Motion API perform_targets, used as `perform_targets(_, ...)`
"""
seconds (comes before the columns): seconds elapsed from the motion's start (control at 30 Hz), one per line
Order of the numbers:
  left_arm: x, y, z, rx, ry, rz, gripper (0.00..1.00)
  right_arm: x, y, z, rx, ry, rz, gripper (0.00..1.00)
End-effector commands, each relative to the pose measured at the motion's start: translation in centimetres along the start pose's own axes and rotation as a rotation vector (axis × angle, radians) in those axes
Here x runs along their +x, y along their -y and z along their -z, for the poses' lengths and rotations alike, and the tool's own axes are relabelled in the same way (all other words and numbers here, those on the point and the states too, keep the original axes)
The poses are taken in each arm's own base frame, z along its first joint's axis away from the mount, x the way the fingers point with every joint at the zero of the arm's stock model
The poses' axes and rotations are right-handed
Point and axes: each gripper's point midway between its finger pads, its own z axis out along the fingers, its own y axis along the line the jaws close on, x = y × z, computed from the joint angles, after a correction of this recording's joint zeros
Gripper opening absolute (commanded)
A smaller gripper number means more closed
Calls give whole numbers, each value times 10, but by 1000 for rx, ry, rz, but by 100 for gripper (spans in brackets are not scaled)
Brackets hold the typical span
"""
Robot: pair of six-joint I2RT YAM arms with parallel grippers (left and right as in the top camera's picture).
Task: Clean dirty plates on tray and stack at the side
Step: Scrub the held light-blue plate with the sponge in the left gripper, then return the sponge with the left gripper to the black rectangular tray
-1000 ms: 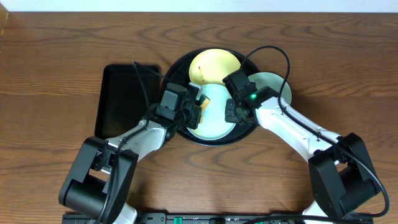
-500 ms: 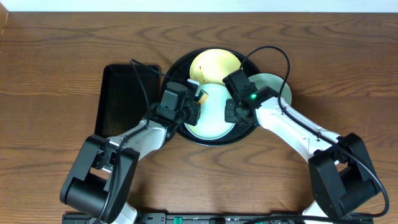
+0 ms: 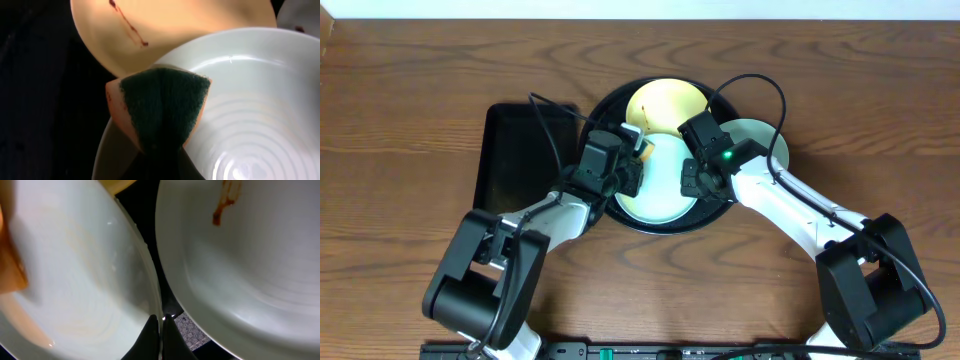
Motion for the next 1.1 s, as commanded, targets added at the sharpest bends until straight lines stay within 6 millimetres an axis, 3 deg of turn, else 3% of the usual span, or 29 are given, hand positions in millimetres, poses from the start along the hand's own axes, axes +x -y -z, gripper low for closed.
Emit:
perform_targets(0.0, 7, -6, -7, -18, -5, -14, 8, 7, -5, -4, -11, -24, 3, 1)
perform_targets(0.4, -71, 5, 5, 17, 318, -60, 8, 7, -5, -4, -11, -24, 3, 1)
perform_targets(0.53, -107, 12, 28, 32, 451, -79, 8, 7, -5, -4, -11, -24, 3, 1)
perform_targets(0.6, -114, 15, 38, 36, 465, -74, 8, 7, -5, -4, -10, -24, 3, 1)
perform_targets(0.97, -88, 17, 70, 19, 279, -40, 8, 6, -6, -4, -13, -20, 4, 1)
perform_targets(1.07, -84, 5, 75, -44, 258, -25, 8, 6, -5, -4, -13, -20, 8, 1)
